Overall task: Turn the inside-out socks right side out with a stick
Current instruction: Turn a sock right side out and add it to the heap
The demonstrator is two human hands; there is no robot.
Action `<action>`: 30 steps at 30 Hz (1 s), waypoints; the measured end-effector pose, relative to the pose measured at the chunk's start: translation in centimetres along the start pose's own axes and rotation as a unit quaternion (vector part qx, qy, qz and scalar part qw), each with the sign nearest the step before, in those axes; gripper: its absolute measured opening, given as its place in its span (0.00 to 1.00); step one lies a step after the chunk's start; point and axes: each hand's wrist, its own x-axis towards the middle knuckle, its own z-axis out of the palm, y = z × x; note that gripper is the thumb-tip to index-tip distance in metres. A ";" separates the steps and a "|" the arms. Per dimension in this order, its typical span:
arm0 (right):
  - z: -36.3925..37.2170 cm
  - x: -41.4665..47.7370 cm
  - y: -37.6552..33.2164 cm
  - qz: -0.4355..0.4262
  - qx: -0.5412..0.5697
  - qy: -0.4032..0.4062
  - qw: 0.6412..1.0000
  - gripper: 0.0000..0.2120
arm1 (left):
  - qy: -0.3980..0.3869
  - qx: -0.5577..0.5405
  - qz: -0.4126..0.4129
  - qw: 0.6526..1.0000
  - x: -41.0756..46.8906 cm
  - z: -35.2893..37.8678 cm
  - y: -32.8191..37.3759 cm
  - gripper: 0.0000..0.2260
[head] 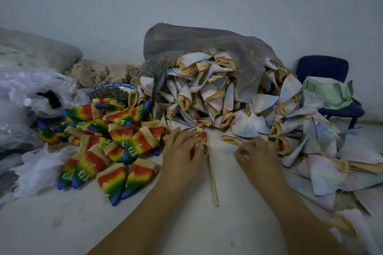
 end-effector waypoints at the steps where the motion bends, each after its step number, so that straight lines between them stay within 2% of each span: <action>1: 0.0 -0.2 0.1 0.006 0.021 -0.022 1.000 0.14 | 0.008 0.000 0.007 1.000 0.0 0.0 0.0 0.12; 3: 0.0 -0.3 0.1 -0.008 0.033 -0.062 0.997 0.20 | 0.016 -0.005 0.014 1.000 0.0 0.0 0.1 0.11; 4: -0.1 -0.4 0.0 -0.022 0.034 -0.061 0.997 0.20 | 0.022 -0.009 0.017 1.000 0.0 -0.1 0.2 0.11; 6: -0.5 -0.6 -0.6 -0.014 0.091 -0.018 0.996 0.13 | 0.038 -0.016 0.028 0.999 0.0 -0.2 0.4 0.11; 8: -1.0 -0.8 -1.0 0.035 0.223 0.018 0.974 0.08 | 0.044 -0.023 0.049 0.998 0.0 -0.4 0.8 0.11; 10: -1.4 -0.9 -1.5 0.068 0.356 0.025 0.932 0.09 | 0.023 -0.035 0.075 0.996 -0.1 -0.6 1.3 0.12; 13: -1.7 -1.2 -2.6 0.107 0.570 -0.038 0.814 0.14 | -0.044 -0.065 0.134 0.988 -0.6 -0.6 2.6 0.17; 15: -1.6 -1.4 -3.1 0.114 0.640 -0.079 0.756 0.18 | -0.087 -0.051 0.168 0.981 -1.0 -0.1 3.2 0.20; 18: -1.3 -1.6 -3.8 0.100 0.695 -0.104 0.705 0.25 | -0.087 -0.038 0.154 0.983 -1.1 0.0 3.3 0.20; 19: -1.2 -1.7 -4.1 0.084 0.700 -0.110 0.700 0.26 | -0.071 -0.047 0.148 0.985 -1.0 -0.1 3.3 0.19; 20: -0.9 -1.8 -4.3 0.068 0.691 -0.114 0.711 0.28 | -0.057 -0.059 0.144 0.986 -0.9 -0.3 3.2 0.17; 22: -0.7 -2.1 -4.7 0.032 0.629 -0.106 0.770 0.32 | -0.040 -0.084 0.131 0.987 -0.9 -0.4 3.2 0.14; 24: -0.7 -2.4 -4.9 0.005 0.573 -0.082 0.815 0.27 | -0.042 -0.108 0.107 0.987 -1.0 -0.4 3.1 0.13; 27: -1.2 -2.5 -4.8 -0.012 0.539 -0.053 0.840 0.17 | -0.061 -0.154 0.070 0.984 -1.1 -0.3 3.1 0.11; 30: -1.2 -2.5 -4.5 -0.027 0.513 -0.024 0.858 0.15 | -0.069 -0.192 0.039 0.978 -1.0 -0.3 3.2 0.10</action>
